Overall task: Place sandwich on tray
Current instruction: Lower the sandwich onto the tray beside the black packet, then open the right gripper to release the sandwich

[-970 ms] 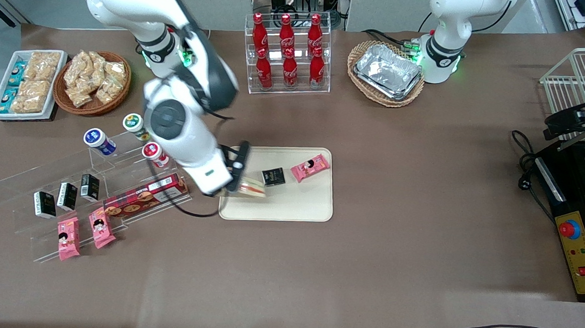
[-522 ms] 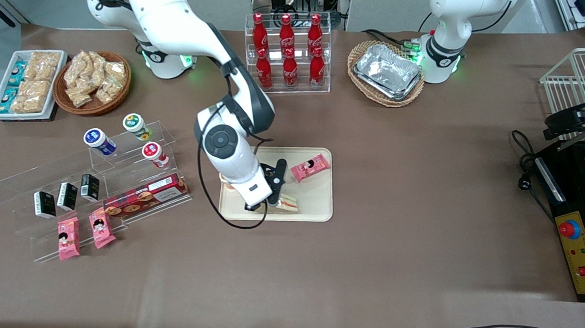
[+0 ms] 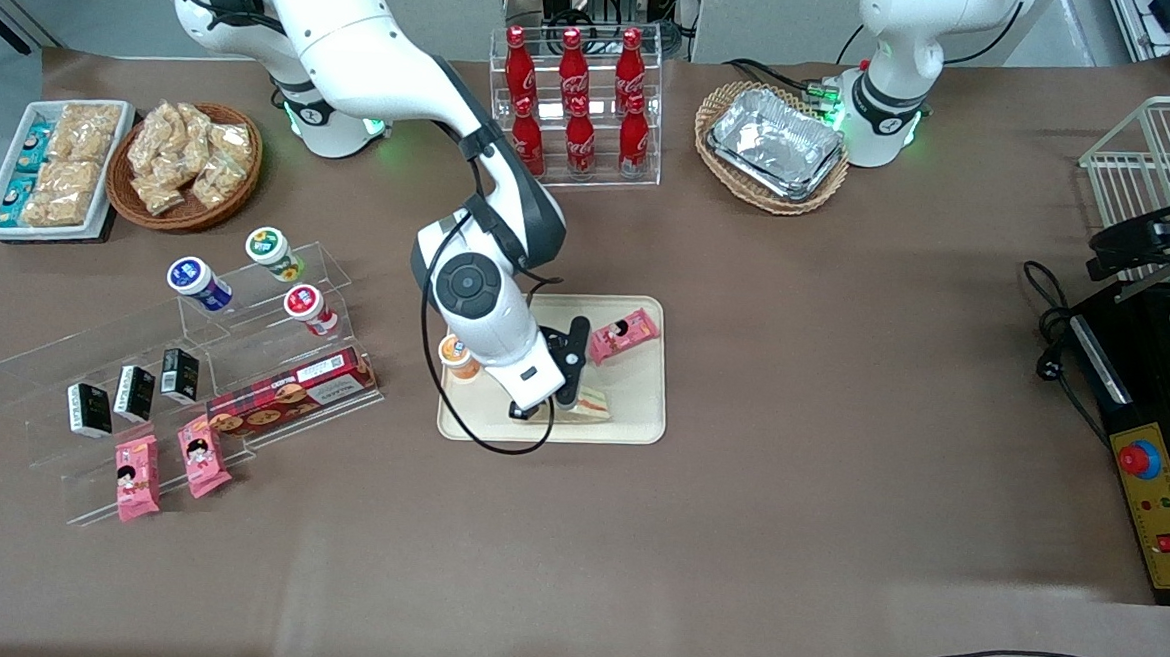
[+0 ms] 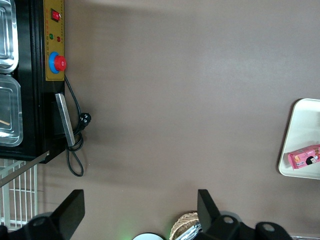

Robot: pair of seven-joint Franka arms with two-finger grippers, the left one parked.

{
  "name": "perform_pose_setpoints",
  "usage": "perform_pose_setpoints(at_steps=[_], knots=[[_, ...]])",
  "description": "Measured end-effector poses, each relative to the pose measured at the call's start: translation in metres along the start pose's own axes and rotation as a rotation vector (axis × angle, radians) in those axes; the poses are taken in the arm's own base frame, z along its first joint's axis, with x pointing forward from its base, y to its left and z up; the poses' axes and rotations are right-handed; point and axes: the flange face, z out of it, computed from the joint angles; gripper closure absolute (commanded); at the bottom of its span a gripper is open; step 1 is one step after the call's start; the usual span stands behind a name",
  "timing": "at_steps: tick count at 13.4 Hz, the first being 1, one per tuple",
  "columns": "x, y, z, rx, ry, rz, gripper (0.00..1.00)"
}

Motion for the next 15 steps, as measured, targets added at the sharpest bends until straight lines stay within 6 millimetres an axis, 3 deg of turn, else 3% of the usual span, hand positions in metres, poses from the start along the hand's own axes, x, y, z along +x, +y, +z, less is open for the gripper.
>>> perform_pose_setpoints(at_steps=[2, 3, 4, 5, 12, 15], knots=[[0.007, -0.008, 0.003, 0.005, -0.001, -0.014, 0.72], [0.009, -0.011, 0.004, 0.007, -0.003, -0.018, 0.60], [0.010, -0.013, 0.006, 0.009, -0.005, -0.021, 0.34], [0.010, -0.014, 0.008, 0.011, -0.008, -0.021, 0.00], [0.002, -0.010, 0.011, 0.014, -0.017, -0.009, 0.00], [0.003, -0.005, -0.006, -0.002, 0.003, -0.004, 0.00]])
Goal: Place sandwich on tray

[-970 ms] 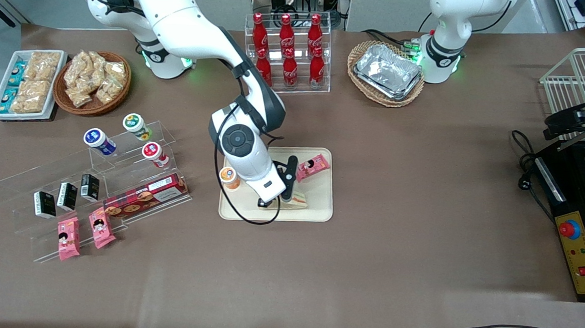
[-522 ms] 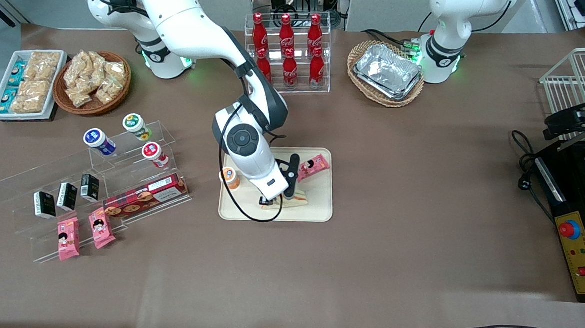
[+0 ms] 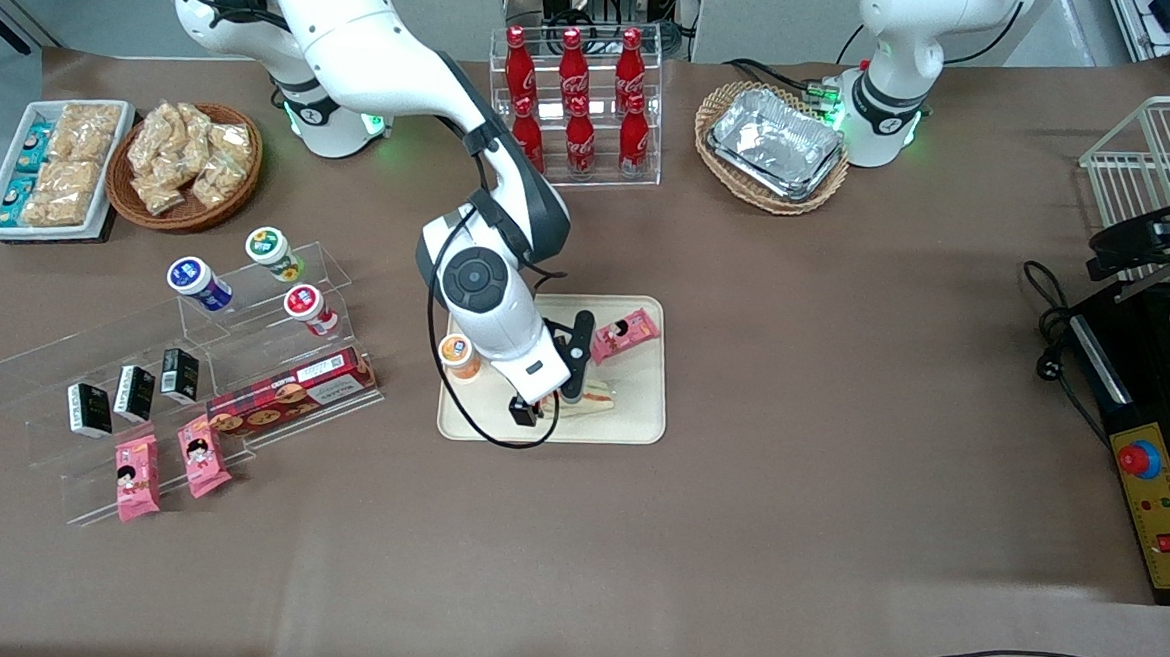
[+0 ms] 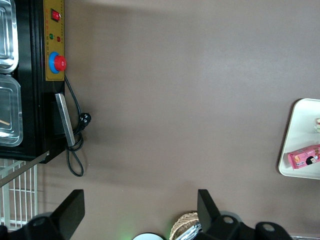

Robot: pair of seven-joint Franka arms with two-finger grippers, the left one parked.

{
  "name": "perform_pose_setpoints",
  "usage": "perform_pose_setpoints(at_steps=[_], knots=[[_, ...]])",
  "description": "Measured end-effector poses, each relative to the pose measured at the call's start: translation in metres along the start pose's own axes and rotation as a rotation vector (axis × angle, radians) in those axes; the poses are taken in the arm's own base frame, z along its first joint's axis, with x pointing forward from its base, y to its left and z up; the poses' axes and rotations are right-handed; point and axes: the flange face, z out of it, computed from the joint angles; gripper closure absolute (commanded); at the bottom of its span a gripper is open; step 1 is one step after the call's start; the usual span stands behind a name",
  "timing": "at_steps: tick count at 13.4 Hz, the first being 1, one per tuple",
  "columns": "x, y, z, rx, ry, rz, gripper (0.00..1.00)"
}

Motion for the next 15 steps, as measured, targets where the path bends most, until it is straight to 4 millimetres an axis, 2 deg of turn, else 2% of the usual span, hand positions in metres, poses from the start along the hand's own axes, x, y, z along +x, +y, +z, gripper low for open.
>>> perform_pose_setpoints(at_steps=[2, 4, 6, 9, 12, 15], knots=[[0.003, 0.002, -0.027, -0.006, 0.023, 0.001, 0.00], [0.002, 0.005, -0.063, 0.008, 0.053, 0.025, 0.00], [-0.011, 0.012, -0.101, 0.045, 0.085, 0.079, 0.00], [-0.040, 0.024, -0.165, 0.080, 0.108, 0.168, 0.00], [-0.055, 0.016, -0.218, 0.114, 0.119, 0.285, 0.00], [-0.073, 0.004, -0.267, 0.131, 0.090, 0.488, 0.00]])
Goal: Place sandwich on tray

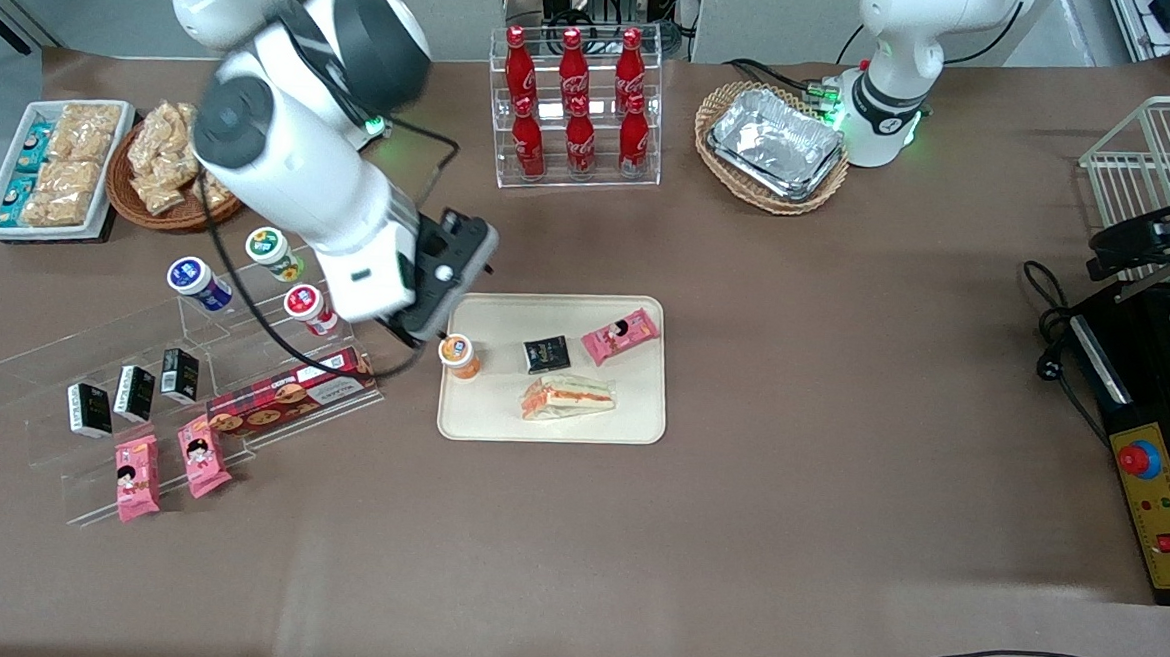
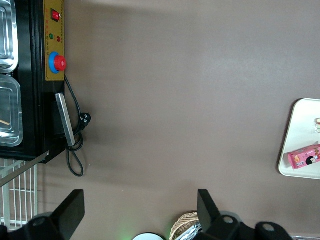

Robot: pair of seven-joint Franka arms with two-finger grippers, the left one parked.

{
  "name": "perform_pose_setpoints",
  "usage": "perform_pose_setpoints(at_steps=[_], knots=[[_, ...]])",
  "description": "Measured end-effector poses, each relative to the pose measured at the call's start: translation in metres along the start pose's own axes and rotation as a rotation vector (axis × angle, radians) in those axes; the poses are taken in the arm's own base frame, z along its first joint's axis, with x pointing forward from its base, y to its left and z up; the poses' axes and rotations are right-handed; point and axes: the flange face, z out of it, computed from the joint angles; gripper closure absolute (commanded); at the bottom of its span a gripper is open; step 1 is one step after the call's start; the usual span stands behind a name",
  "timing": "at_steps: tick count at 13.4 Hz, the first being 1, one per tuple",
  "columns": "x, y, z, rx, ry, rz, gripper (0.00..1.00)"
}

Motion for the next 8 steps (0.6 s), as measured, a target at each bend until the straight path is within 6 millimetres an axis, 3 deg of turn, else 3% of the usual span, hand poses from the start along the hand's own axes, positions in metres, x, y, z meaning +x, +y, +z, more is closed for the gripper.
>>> perform_pose_setpoints(at_steps=[3, 5, 8], knots=[[-0.032, -0.008, -0.052, -0.047, -0.060, 0.270, 0.00], [-0.059, 0.000, -0.080, -0.136, -0.119, 0.411, 0.00], [-0.087, 0.014, -0.103, -0.285, -0.159, 0.675, 0.00]])
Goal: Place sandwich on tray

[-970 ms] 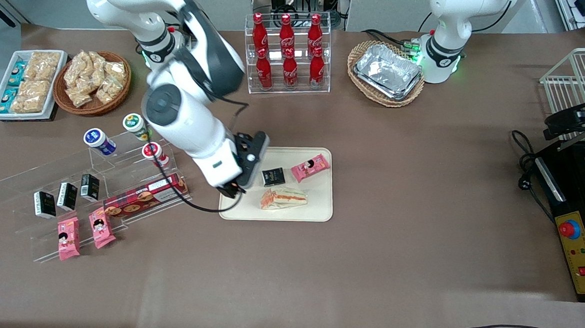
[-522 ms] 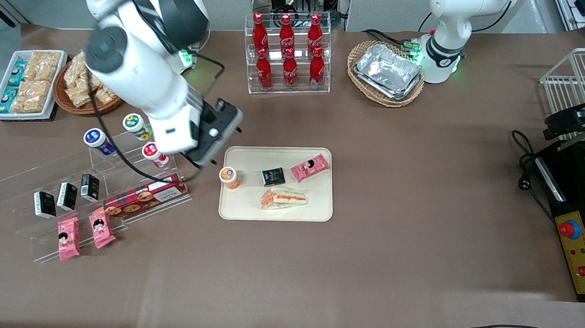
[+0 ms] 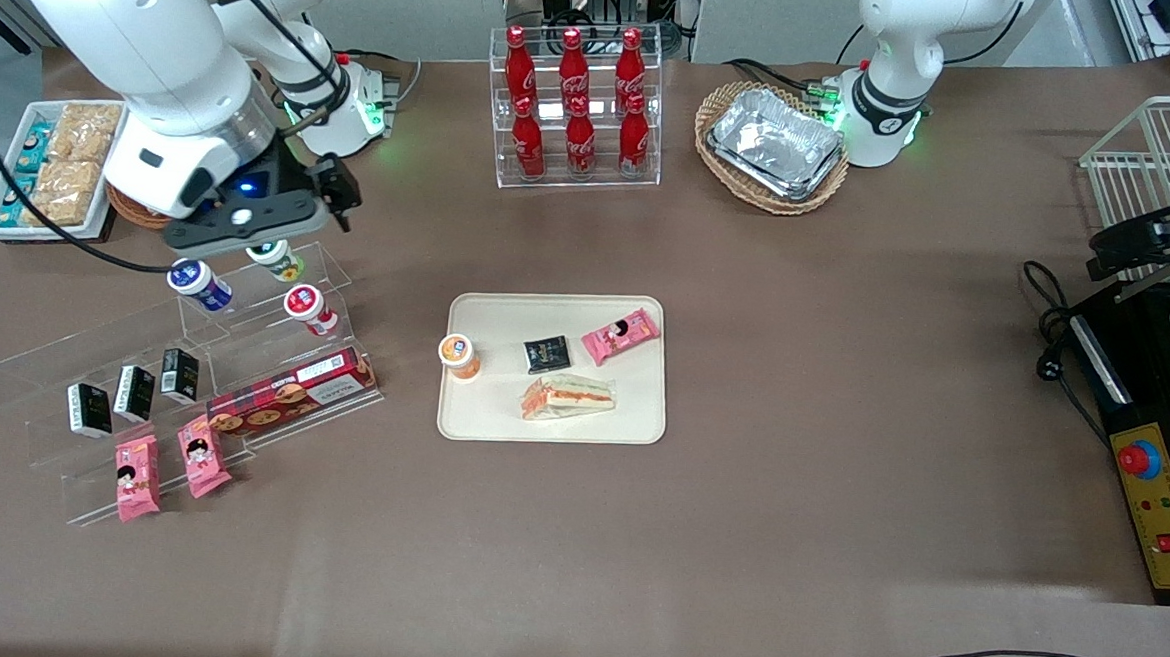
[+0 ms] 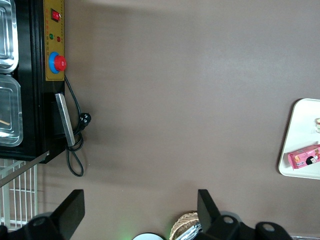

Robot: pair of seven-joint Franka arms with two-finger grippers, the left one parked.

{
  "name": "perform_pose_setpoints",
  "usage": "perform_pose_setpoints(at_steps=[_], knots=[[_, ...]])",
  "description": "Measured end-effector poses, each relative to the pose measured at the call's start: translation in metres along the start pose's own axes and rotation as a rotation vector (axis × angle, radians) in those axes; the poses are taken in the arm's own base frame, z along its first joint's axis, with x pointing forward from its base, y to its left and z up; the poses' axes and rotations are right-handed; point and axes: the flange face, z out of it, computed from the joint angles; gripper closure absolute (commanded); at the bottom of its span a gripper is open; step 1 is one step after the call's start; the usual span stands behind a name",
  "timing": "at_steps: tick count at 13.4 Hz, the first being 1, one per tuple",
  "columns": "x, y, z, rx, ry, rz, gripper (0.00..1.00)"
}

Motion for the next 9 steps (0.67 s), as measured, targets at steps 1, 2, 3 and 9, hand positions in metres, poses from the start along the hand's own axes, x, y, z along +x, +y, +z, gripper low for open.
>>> perform_pose_setpoints(at_steps=[1, 2, 3, 9], knots=[[-0.001, 0.005, 0.002, -0.016, -0.012, 0.085, 0.00], [0.000, 0.010, 0.005, -0.025, -0.021, 0.147, 0.00], [0.002, 0.021, 0.008, -0.027, -0.027, 0.191, 0.00], [0.008, 0.142, 0.017, -0.013, -0.026, 0.339, 0.00]])
